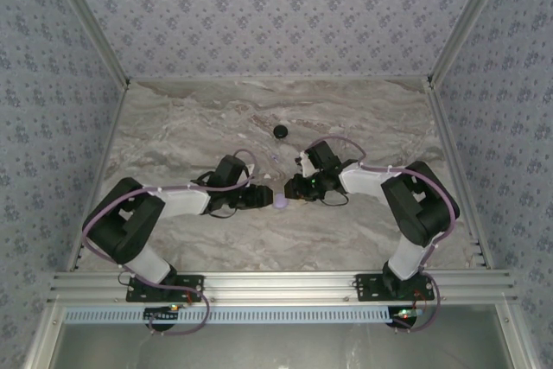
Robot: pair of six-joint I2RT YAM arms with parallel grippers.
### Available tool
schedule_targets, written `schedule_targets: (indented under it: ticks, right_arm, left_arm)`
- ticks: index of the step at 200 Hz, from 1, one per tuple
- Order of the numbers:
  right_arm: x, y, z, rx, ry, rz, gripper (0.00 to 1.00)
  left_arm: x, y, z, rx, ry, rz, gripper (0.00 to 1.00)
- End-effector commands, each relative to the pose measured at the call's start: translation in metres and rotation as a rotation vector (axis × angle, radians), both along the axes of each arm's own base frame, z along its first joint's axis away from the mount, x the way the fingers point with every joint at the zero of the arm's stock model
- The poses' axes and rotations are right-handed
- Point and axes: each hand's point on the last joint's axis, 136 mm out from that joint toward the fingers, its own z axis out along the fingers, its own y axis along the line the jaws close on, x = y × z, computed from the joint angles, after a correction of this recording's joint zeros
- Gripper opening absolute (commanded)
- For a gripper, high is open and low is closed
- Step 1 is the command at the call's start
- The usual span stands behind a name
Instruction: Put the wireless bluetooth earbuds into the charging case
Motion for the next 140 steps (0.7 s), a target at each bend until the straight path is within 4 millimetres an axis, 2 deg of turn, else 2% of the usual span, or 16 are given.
schedule_targets:
  ticks: [1,140]
  right_arm:
    - [-0.005,0.002,-0.005,0.003,0.031,0.003,0.29]
    - [-0.012,0.005,-0.017,0.005,0.063,0.0,0.24]
  left_arm:
    - [0.002,-0.013,0.004,-0.033,0.004,-0.021,0.51]
    - [-0.005,-0.032,-0.004,-0.082,0.07,-0.042,0.44]
